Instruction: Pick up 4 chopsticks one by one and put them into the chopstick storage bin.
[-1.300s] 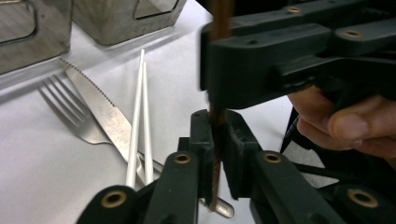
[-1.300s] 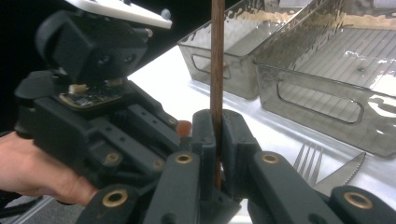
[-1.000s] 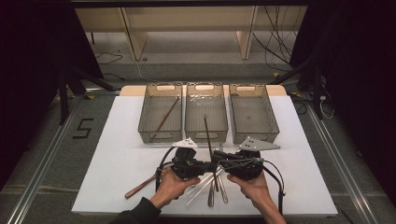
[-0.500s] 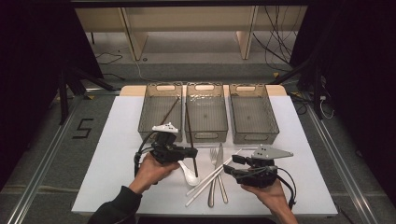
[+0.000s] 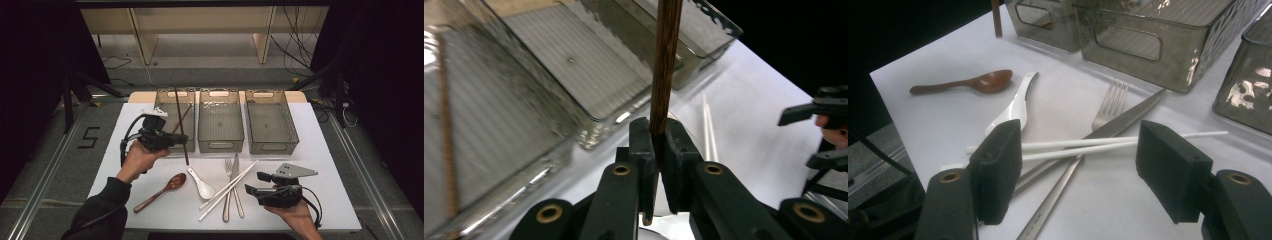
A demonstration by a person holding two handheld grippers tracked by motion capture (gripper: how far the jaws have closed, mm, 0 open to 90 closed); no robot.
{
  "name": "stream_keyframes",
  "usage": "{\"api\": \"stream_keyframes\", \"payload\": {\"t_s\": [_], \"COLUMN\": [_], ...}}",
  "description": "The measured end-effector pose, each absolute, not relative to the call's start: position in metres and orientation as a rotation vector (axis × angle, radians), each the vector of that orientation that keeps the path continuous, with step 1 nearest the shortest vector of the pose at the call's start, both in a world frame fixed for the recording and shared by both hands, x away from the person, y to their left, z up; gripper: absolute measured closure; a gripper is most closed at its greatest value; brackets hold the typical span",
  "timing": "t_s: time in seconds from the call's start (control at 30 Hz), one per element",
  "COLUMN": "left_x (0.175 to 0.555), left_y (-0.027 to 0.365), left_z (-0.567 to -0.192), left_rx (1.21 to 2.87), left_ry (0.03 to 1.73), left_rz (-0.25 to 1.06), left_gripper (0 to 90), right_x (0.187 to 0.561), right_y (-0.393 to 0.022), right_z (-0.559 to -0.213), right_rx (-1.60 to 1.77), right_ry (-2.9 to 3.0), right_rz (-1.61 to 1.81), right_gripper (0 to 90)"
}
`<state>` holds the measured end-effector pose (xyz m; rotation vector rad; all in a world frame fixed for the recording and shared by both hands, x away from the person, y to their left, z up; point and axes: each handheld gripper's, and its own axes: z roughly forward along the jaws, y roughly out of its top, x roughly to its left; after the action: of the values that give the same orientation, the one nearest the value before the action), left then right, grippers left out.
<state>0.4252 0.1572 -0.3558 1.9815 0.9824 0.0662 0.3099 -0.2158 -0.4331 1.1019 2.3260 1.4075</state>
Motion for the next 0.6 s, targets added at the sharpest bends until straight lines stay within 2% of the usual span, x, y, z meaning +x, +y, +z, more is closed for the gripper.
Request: {"api": "stream_keyframes", "payload": {"t_s": [0.1,0.6], "left_x": [0.435,0.471], "left_y": [0.165,0.193], "left_z": [-0.345,-0.326], "left_rx": [1.994,1.949], "left_ry": [1.002,1.1], "left_rz": [0.124,0.203], "left_gripper": [83.7,83.7], "right_x": [0.308,0.305], "right_y": [-0.217,-0.218], "right_z": [-0.433,-0.436], "right_rx": [1.105,1.111], "right_ry": [2.328,2.333], "right_rz": [1.406,1.4], "right_gripper": [35.6,33.9]}}
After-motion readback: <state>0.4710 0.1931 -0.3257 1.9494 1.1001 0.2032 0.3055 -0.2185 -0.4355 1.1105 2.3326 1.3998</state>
